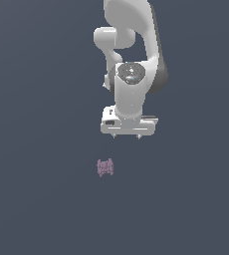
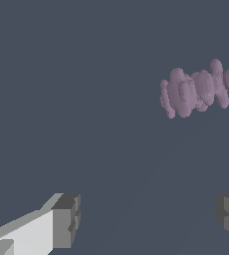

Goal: Pick up the object and move it to a goal position.

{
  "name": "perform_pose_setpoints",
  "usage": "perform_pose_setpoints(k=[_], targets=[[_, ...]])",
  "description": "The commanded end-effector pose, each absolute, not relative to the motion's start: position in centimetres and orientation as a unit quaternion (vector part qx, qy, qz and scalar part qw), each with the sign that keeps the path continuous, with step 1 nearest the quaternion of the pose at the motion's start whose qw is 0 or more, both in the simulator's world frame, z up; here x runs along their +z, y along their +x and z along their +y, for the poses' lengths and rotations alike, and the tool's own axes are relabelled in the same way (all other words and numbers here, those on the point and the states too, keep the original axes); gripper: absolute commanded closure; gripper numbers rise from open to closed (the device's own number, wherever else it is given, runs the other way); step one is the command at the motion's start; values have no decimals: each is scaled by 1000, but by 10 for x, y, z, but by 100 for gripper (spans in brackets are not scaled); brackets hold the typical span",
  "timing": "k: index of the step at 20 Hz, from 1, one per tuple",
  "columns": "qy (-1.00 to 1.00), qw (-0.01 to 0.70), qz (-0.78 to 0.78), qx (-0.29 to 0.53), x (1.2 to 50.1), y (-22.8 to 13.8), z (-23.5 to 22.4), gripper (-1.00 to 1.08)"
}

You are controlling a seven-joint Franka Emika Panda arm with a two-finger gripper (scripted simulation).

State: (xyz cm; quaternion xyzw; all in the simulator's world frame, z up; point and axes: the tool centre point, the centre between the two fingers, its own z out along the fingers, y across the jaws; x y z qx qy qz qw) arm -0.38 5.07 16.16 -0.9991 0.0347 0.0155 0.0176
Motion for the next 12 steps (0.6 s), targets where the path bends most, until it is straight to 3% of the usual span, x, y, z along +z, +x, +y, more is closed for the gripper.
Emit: perform_pose_setpoints(k=[1, 12], targets=[[-998, 18, 57, 16, 160, -1, 48, -92], [-978, 17, 206, 17, 147, 20, 28, -92]])
